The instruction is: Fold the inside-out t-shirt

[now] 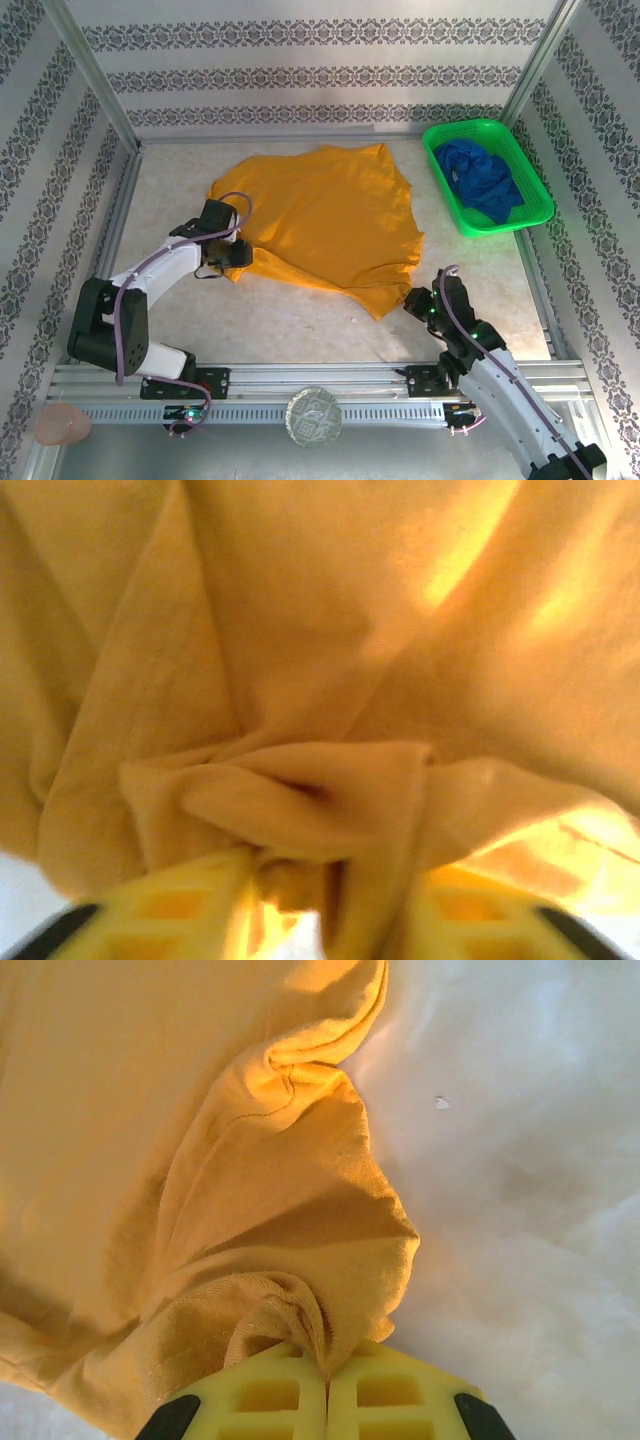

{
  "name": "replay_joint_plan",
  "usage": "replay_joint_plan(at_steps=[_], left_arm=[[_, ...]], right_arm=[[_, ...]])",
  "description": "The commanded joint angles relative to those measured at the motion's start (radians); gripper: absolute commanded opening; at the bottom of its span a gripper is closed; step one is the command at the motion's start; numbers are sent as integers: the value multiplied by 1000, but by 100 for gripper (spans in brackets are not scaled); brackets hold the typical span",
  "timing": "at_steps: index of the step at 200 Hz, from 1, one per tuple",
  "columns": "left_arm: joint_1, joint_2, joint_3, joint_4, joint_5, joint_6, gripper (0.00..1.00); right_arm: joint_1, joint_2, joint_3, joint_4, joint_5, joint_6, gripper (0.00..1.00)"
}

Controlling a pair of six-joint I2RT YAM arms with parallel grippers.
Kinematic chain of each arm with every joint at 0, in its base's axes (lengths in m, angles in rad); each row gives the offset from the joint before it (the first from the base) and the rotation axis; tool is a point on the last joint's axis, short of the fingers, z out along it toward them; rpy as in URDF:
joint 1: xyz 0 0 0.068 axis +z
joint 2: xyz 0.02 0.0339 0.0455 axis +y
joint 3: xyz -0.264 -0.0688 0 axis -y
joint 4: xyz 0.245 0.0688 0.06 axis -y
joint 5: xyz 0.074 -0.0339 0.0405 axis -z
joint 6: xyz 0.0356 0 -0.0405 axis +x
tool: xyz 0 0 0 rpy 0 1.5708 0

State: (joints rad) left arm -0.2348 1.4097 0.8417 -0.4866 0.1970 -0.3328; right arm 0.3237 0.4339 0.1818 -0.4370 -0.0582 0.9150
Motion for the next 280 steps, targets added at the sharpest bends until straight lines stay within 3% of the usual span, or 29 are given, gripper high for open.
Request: replay_joint_plan(at_steps=[1,27,55,75,89,118,150,202,263,271,280], left_arm=[[-7,-100,-31,-59,-51,-61,61],[-6,-240,-103,-111,-85,-159,77],[-6,-383,-218,-137,-108,-334,80],[-7,-489,-329,-80,-48,-485,78],[-13,-565,-402,-18,-22,-576,69],[-26,-649,-456,-29,-51,-623,63],[-26,-608,-478,18,-64,-596,63],[-26,-448,-449,181,-60,-518,44],[-28,-308,-449,284,-71,-504,44],[-28,-293,-451,298,-71,-503,38],[-28,-277,-448,316,-70,-497,25]], right_arm=[[7,-18,53,-62,51,17,0],[8,-40,86,-102,64,16,0],[8,-47,94,-121,70,12,0],[8,-49,82,-121,64,13,0],[8,-54,78,-123,64,16,0],[9,-57,75,-120,64,17,0],[8,-57,76,-123,61,18,0],[8,-84,73,-151,66,21,0],[8,-95,67,-158,68,31,0],[8,-96,70,-163,69,30,0],[8,-98,71,-169,68,31,0]])
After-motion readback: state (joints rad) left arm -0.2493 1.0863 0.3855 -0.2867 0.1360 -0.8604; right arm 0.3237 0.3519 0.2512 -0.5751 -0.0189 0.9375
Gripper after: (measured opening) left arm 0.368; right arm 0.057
